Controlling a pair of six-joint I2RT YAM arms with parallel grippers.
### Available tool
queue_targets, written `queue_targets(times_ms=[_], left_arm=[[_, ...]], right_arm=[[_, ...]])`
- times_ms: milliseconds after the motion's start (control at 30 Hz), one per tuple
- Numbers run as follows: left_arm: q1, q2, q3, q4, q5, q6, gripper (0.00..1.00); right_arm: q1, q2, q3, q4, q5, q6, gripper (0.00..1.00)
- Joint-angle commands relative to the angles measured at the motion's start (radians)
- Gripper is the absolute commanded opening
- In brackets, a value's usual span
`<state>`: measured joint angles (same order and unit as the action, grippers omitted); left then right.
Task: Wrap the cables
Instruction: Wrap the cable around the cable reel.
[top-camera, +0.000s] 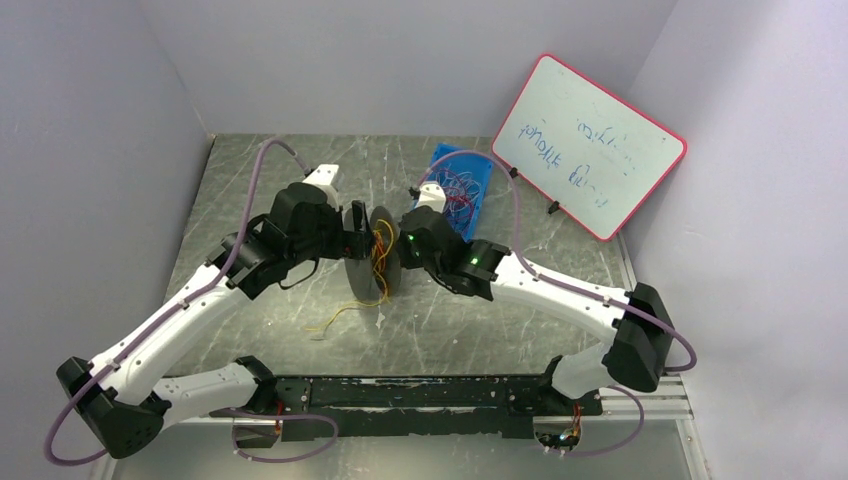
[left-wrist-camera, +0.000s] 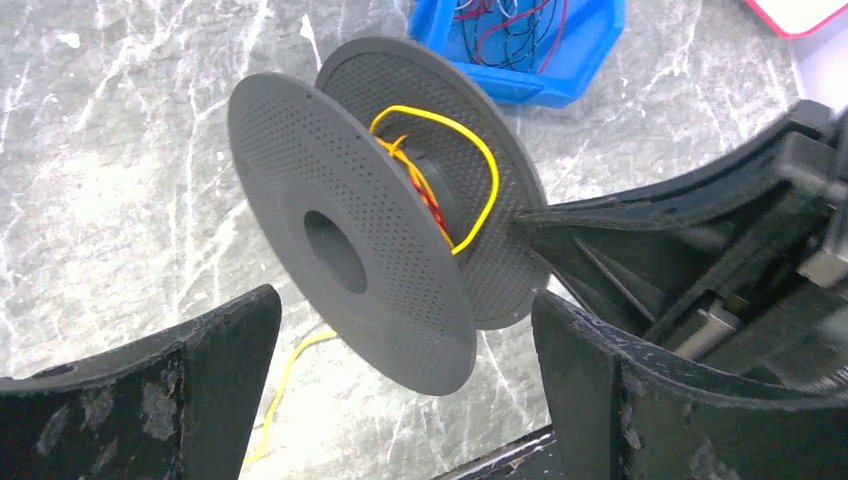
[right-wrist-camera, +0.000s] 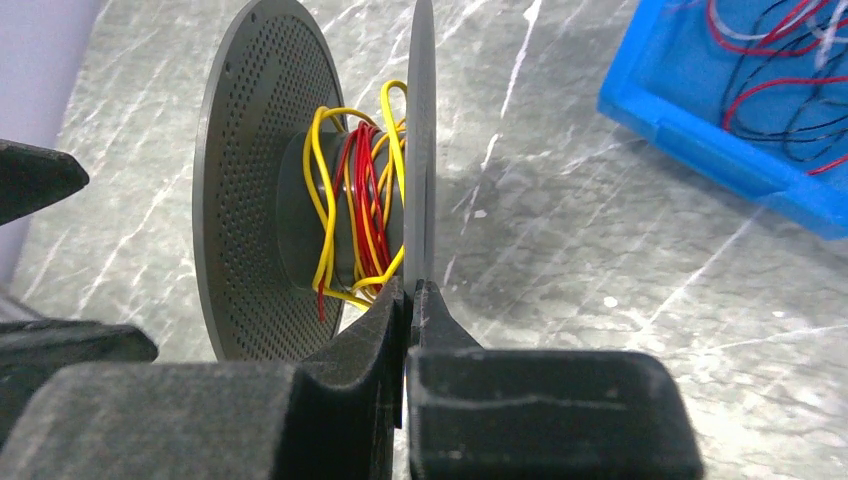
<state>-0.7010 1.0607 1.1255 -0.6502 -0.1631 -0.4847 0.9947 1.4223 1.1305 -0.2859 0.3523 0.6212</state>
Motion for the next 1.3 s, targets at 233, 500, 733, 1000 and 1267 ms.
queue_targets(times_ms=[233, 500, 733, 1000, 1267], left_arm=[[0.006, 0.088, 0.038, -0.006, -0.090, 0.028, 0.93], [0.007, 0.156, 0.018, 0.050, -0.075, 0.032, 0.87], [0.007, 0.218, 0.028, 0.067, -0.065, 0.038, 0.74], [0.006, 0.245, 0.031, 0.066, -0.062, 0.039, 0.45], [0.007, 0.251, 0.037, 0.045, -0.072, 0.040, 0.08]], right_arm=[[0.091, 0.023, 0.085, -0.008, 0.282, 0.001, 0.00], [0.117, 0.047, 0.078, -0.002, 0.337, 0.004, 0.00], [0.134, 0.058, 0.063, 0.033, 0.340, -0.002, 0.00], [0.144, 0.062, 0.055, 0.050, 0.359, -0.016, 0.00], [0.157, 0.070, 0.056, 0.077, 0.351, -0.023, 0.00]])
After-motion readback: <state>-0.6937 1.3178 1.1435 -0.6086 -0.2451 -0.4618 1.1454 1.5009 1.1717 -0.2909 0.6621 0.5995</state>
